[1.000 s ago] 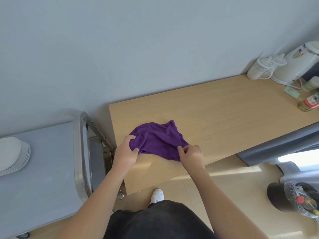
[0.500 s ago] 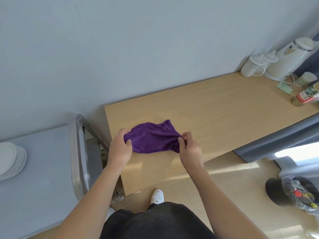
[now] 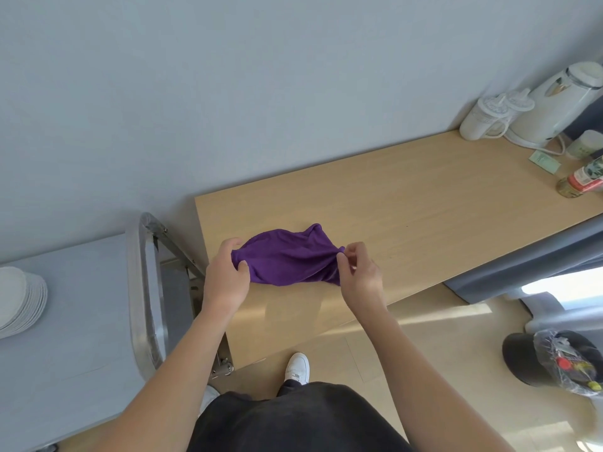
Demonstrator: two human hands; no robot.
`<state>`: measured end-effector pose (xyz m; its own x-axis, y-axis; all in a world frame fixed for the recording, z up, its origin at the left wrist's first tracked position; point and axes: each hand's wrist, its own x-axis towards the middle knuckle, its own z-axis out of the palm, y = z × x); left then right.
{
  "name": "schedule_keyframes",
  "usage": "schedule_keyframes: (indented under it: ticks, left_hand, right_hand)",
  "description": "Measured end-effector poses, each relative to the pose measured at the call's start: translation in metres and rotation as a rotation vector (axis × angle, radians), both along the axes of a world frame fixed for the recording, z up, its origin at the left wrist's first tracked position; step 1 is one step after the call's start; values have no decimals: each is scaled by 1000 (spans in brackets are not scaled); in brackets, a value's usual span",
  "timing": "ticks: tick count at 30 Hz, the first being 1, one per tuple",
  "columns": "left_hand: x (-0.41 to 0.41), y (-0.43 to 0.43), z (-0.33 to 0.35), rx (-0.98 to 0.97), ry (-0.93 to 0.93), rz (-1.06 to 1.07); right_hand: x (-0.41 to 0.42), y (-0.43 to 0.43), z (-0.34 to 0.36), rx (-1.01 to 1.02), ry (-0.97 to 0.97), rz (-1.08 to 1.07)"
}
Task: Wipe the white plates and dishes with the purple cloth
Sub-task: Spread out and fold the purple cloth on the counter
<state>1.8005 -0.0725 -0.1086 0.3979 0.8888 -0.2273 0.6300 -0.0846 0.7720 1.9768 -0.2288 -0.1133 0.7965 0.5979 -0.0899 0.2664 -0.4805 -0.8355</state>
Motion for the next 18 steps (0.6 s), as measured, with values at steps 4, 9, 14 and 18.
schedule_keyframes:
  ticks: [4,9,14,18]
  left_hand:
    - [3,1,-1,-7,5,4]
    - [6,-6,-2,-31,8,-10]
    - [2,-7,-10,-73,31,-16]
    - [-2,-11,-14,-92,72,-47]
  right_hand:
    - [8,0,-1,-142,61,18]
    - [13,-1,-8,-268,204,-38]
    - [13,-2,-16,-368,222,-7]
    - [10,-6,-18,-311,190,-5]
